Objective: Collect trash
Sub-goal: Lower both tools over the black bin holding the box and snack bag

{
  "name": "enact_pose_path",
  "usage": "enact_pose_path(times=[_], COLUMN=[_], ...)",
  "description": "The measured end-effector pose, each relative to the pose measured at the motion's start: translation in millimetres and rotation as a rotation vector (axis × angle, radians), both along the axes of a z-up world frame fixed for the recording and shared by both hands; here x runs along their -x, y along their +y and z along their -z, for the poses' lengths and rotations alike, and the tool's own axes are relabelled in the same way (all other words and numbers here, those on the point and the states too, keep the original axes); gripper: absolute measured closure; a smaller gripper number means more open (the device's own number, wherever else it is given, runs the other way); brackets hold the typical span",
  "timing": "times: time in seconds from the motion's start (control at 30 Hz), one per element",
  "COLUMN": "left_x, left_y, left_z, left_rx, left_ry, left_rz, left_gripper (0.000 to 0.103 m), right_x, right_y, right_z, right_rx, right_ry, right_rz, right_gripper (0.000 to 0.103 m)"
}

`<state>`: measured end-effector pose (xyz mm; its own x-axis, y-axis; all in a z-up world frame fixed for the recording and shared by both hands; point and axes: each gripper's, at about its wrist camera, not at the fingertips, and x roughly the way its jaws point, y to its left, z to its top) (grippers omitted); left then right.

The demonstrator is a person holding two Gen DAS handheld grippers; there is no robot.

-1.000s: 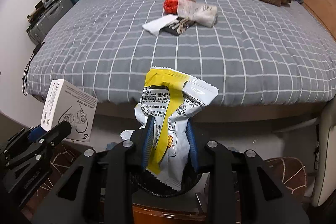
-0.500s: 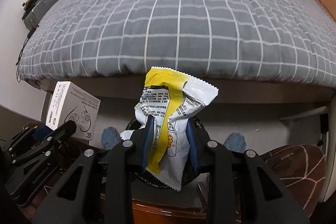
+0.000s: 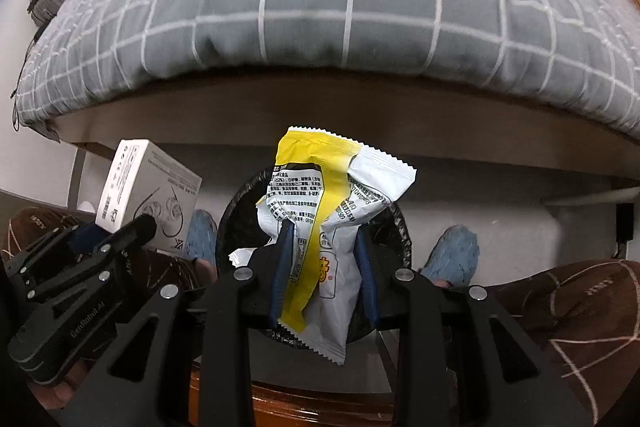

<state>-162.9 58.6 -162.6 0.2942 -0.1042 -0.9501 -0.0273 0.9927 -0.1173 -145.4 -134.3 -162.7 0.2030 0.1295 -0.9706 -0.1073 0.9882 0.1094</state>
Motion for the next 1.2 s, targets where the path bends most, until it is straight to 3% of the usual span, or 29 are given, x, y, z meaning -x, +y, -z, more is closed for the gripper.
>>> enact_pose_path(times=[0.23,0.6,0.8,1.2], left_x=[-10,-21,-25,-25], left_y=[2,1,3,0], left_z=[31,73,84,86], left_rx=[0.007,-0.048,-0.057,-0.064], left_ry=[0.043,0.125,0.143,0.152], left_rz=[0.005,0.011,0.015,0.02], left_gripper=[0.064,0.064,0.064,0.064], right_x=[-4,-9,-10,-10], right_y=[8,20,23,27], right_z=[28,72,91,93], right_rx=[0.009,0.016,0.022,0.037], right_ry=[0.049,0.112,0.156,0.148], right_rz=[-0.008,-0.037,-0.041,-0.034], right_gripper=[0.074,0.073,0.071,0.036])
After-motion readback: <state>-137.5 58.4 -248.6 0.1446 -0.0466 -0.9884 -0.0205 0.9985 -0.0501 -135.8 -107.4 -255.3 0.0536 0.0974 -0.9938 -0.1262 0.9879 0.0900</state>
